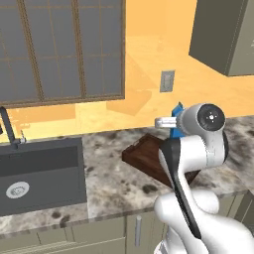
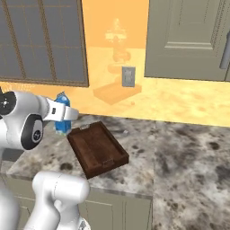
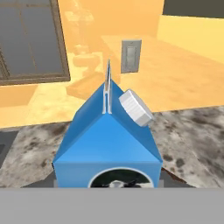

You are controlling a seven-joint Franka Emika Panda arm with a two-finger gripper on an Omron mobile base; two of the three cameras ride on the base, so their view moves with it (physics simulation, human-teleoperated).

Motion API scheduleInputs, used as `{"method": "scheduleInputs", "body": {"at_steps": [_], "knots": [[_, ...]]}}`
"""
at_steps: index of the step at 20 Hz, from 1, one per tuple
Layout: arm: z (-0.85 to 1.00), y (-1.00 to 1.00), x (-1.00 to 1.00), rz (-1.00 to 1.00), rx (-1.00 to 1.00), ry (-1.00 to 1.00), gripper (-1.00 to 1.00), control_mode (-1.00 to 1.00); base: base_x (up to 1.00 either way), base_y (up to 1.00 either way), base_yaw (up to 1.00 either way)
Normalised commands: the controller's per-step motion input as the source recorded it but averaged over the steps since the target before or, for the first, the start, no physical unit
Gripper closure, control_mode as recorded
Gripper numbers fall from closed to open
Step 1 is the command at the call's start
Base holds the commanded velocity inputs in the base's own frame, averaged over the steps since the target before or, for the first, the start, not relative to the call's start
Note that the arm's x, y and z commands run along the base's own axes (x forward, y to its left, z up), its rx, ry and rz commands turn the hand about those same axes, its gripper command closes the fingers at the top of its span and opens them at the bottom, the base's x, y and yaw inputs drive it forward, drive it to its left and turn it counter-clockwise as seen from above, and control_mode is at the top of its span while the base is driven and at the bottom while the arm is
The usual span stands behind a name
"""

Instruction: Take out the milk from the fridge and place it on the tray on the counter. Then take the sugar cube near the tray and place it in the tray.

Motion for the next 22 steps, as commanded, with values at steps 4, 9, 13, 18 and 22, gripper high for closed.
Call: {"method": "scheduleInputs", "body": {"at_steps": [4,9,13,18,22], "knots": [[-0.19,0.03,0.28,0.00,-0.02,0.11,1.00,-1.00,0.00,0.00,0.00],[-0.40,0.16,0.29,0.00,0.00,0.07,1.00,-1.00,0.00,0.00,0.00],[-0.47,0.02,0.27,-0.01,0.00,-0.01,1.00,-1.00,0.00,0.00,0.00],[-0.48,0.00,0.43,-0.04,0.00,0.00,1.00,-1.00,0.00,0.00,0.00],[-0.26,0.00,0.58,-0.05,0.00,0.00,1.00,-1.00,0.00,0.00,0.00]]}}
